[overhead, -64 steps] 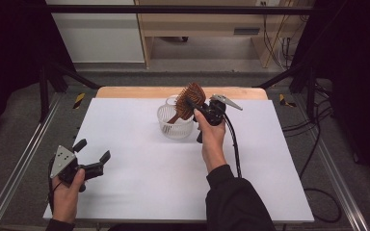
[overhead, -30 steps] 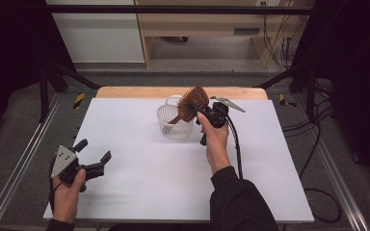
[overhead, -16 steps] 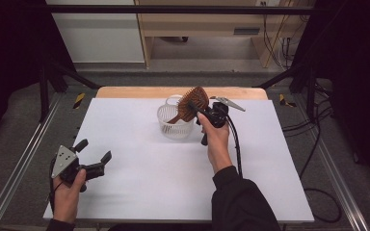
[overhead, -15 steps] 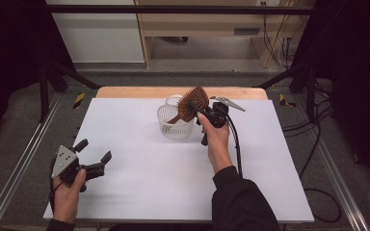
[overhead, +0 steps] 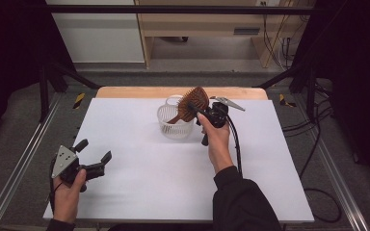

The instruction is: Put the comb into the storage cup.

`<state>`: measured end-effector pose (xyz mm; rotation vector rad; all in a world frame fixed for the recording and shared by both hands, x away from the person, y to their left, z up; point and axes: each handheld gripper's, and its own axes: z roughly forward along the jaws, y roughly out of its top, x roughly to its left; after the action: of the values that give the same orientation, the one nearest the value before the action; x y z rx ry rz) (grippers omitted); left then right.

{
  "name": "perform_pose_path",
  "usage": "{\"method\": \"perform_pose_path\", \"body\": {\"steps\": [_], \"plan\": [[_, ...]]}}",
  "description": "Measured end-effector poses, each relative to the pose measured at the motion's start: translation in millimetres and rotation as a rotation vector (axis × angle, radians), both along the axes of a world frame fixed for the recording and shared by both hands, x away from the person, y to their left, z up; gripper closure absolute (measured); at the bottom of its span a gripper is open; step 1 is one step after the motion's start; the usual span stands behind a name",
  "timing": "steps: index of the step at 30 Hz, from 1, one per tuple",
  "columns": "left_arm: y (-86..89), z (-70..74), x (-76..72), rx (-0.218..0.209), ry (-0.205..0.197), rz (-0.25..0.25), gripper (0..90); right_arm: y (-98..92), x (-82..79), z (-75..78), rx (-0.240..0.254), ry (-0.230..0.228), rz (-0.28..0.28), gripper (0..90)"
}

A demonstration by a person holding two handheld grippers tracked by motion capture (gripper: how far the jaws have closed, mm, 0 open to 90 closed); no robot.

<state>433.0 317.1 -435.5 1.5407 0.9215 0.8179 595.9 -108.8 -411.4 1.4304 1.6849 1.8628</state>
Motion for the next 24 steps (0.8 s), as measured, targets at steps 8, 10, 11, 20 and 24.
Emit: {"method": "perform_pose_path", "body": {"steps": [8,10,11,20,24], "plan": [[-0.5,-0.1,0.2,0.000,-0.001,0.000,2.7,1.0,0.4,0.3,-0.020,0.006,0.004,43.8],[-0.5,-0.1,0.2,-0.002,0.000,0.001,2.7,1.1,0.3,0.4,-0.025,0.003,0.004,43.6],[-0.5,0.0,0.1,-0.003,0.000,0.000,2.7,1.1,0.3,0.4,-0.026,0.003,0.005,43.5],[0.9,0.1,0.2,-0.006,-0.002,0.003,2.7,2.1,0.4,1.8,-0.028,0.006,0.004,39.6],[0.7,0.4,-0.2,-0.008,-0.005,0.001,2.6,1.1,0.4,3.1,-0.028,0.011,-0.009,35.8]]}}
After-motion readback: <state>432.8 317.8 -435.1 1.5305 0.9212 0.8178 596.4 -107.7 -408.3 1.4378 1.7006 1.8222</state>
